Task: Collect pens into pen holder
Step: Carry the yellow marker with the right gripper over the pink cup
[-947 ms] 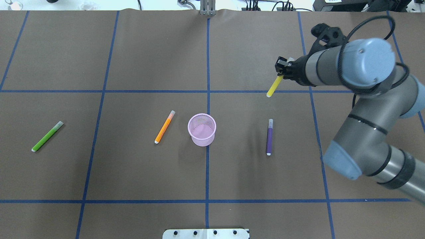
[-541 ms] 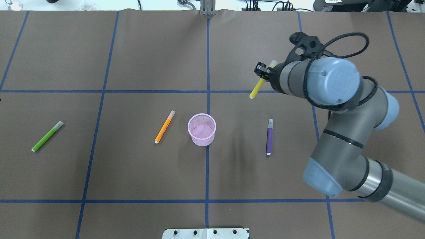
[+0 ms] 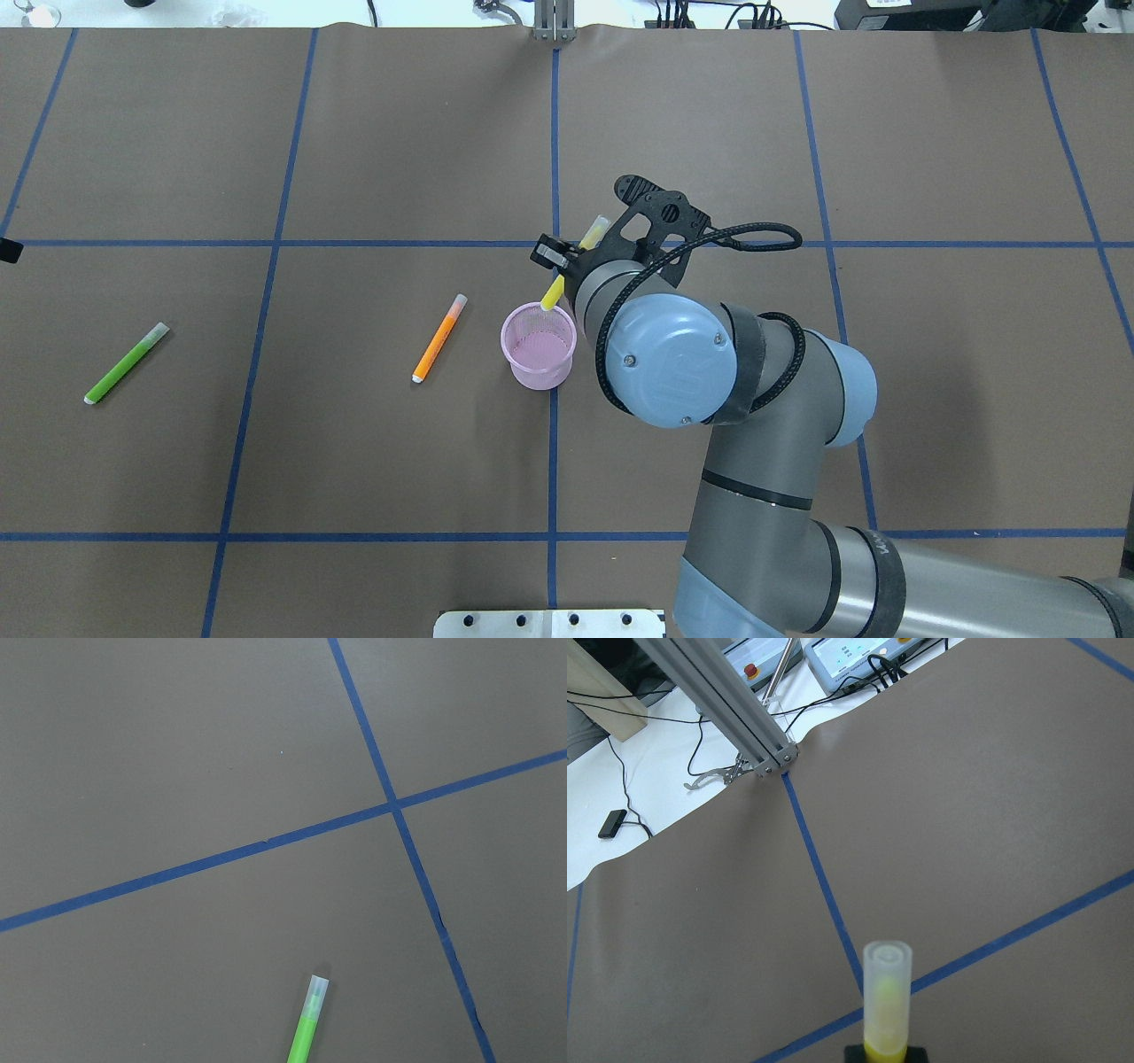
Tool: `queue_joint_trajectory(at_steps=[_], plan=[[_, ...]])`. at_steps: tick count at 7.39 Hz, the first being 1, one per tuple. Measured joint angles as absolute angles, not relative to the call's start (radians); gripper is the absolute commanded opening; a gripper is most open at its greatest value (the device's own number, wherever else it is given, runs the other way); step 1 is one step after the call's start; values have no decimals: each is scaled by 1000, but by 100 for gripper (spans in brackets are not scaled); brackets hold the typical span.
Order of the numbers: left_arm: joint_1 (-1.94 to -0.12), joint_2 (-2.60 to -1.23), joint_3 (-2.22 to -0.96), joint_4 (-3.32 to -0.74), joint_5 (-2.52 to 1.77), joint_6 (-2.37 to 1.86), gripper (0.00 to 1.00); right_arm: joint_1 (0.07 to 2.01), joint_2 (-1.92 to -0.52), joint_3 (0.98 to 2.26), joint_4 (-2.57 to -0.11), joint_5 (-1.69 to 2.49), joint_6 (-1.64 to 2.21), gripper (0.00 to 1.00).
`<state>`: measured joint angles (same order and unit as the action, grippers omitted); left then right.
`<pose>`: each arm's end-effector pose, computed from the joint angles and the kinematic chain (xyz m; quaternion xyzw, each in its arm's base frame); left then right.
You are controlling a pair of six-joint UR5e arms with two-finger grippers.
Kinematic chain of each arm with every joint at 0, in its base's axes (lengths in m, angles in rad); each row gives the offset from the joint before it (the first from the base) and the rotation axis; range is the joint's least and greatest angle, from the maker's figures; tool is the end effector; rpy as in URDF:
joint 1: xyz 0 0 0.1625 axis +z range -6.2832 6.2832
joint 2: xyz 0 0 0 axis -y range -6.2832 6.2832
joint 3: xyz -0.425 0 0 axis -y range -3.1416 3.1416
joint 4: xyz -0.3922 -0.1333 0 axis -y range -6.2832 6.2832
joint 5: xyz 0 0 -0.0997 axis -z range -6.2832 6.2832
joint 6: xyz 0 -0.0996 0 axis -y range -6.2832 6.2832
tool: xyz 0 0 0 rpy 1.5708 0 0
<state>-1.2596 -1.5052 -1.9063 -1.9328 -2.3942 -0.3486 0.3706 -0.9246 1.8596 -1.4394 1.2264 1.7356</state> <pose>0.0867 -0.4664 0.4777 0.1462 0.4521 0.1080 0.8732 -0.5166 -0.3798 0.1443 0.1982 -0.4830 0.3084 0.7952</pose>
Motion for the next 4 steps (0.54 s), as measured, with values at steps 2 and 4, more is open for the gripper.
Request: queue_joint_trajectory(at_steps=[2,4], plan=[[-1259,-1505,-1906,-1933,-2393,-351,100,349,-921,1849,-1439,1223,1734,33],[-1258,-1507,-1908,-1933,-2393,-352,100,327,-928,1834,-1440,1217,1733,50]])
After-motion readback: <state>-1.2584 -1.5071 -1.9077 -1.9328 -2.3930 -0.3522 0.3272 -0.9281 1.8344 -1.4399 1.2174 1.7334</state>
